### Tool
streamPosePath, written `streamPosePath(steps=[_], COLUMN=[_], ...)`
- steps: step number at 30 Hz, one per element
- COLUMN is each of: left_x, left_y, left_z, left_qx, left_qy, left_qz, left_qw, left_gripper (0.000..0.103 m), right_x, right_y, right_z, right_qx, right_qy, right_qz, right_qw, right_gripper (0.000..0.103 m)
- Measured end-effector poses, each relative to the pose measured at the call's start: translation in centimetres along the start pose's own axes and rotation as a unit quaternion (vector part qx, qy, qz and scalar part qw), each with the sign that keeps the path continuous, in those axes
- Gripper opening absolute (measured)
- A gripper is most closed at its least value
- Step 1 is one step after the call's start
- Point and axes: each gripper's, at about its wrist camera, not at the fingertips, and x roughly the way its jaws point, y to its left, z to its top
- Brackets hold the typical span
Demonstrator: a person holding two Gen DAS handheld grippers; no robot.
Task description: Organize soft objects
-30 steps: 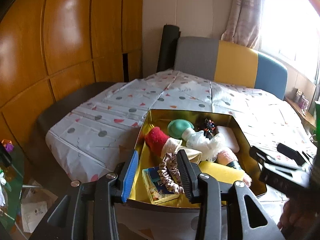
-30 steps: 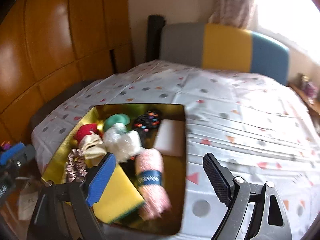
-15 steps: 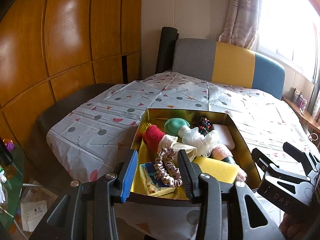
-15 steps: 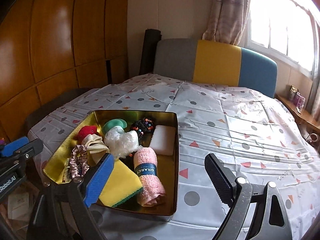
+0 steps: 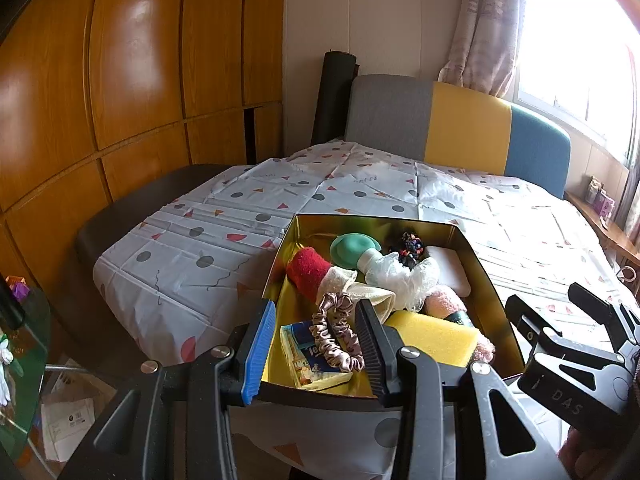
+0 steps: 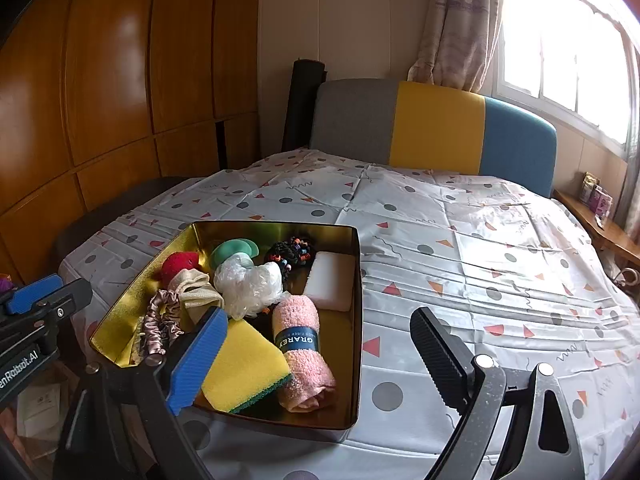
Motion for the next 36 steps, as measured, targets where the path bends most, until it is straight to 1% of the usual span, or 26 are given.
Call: streamPosePath(steps=[10,36], left_x=[0.20,0.25], left_y=[0.11,0.26], left_z=[-0.04,-0.05], left_qx=[0.001,0.000], left_qy=[0.003,0.008], left_qz=[0.001,0.006], left_qw=[1.0000,1.0000], left_gripper=[0.041,0.041], right_x=[0.19,-0.11], right_y=[-0.06,-0.08], right_z=[-0.15,-0.03], right_qx=[0.000,0.001], right_qy=[0.004,0.000], right_qz=[0.002,0.001], right_qw=[1.000,1.000], right_gripper=[0.094,0.096])
